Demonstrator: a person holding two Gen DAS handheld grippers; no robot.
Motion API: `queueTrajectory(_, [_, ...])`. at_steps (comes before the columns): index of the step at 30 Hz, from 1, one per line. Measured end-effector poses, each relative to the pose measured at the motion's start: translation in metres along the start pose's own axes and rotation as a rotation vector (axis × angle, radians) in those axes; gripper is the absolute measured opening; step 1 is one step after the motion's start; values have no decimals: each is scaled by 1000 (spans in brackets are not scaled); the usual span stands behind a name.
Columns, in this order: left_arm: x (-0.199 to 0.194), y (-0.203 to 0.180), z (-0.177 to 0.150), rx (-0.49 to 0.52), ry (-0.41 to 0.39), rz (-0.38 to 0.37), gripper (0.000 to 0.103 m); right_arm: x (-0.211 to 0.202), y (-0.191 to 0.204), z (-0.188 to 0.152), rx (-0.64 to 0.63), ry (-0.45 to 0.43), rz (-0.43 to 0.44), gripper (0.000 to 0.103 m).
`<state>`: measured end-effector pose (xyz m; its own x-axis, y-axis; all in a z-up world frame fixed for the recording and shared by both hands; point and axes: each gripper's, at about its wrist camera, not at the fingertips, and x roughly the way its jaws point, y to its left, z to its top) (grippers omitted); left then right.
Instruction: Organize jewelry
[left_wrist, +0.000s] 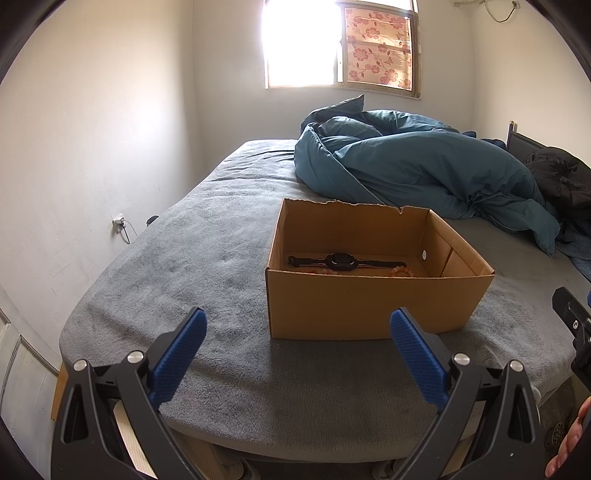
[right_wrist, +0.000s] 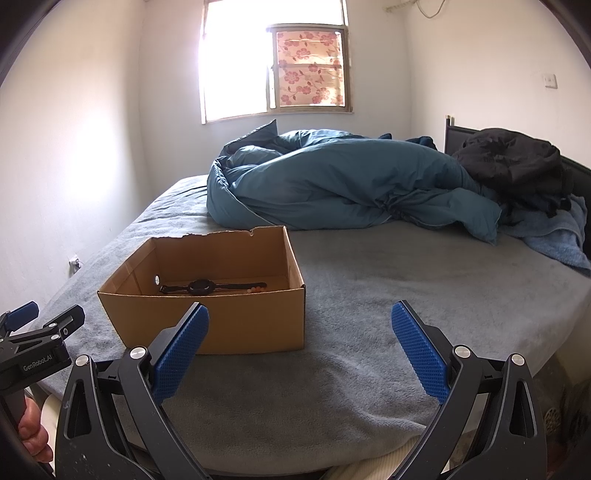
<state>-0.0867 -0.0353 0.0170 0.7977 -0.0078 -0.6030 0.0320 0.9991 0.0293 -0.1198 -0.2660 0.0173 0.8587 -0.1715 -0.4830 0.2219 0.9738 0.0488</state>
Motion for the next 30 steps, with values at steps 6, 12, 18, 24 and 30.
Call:
queueTrajectory(6, [0,-1,0,-1,0,1,97,0,0,0,-1,0,0,95])
queueTrajectory(12, [1,0,-1,0,3,0,97,0,0,-1,2,1,-2,95])
queueTrajectory(18, [1,1,-1,1,3,0,98,0,-1,-1,2,2,0,95])
queueTrajectory(24, [1,1,-1,0,4,-1,97,0,0,-1,2,2,0,95])
queueTrajectory(30, [1,0,-1,1,3,0,97,-1,0,-1,2,2,-1,95])
